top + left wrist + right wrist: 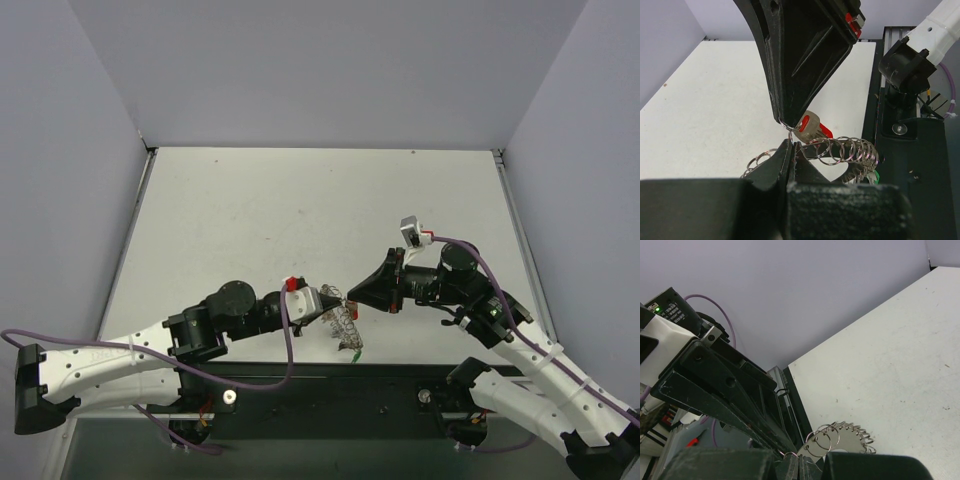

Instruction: Put the keys on the keyring

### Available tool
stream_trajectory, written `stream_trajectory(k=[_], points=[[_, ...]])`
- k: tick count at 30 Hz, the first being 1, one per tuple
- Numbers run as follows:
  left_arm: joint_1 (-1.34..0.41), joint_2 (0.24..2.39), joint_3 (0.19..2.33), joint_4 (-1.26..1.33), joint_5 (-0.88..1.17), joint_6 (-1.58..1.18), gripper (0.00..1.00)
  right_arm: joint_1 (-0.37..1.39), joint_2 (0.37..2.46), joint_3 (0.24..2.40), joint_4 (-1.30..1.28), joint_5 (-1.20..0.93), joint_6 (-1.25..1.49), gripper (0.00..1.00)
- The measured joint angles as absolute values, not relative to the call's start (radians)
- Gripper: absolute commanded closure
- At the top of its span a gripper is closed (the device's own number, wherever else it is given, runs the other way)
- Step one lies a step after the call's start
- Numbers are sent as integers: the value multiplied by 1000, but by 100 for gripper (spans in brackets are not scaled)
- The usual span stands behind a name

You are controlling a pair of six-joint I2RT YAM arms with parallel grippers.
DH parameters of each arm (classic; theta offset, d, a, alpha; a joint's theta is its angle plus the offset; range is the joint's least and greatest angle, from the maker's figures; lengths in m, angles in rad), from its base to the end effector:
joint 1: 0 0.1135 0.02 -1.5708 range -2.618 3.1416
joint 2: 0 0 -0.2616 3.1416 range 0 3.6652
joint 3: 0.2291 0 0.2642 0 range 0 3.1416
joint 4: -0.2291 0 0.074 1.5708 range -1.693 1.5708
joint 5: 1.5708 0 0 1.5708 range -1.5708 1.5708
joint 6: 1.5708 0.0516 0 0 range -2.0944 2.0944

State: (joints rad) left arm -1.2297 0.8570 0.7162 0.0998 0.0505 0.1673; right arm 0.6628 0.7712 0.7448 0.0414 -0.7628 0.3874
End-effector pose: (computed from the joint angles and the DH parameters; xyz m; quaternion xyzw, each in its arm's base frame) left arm 0.0769 -0.2245 0.3294 0.4772 0.5411 -0.3664 0.5876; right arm 0.1377 0.1527 0.3507 -0.3521 0.6088 0.5575 0.4412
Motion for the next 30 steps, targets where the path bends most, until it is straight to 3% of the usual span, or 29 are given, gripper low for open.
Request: stream_trajectory(k=[30], points=[[-1227,818,698,126,93,150,100,669,777,752,57,-787,394,100]])
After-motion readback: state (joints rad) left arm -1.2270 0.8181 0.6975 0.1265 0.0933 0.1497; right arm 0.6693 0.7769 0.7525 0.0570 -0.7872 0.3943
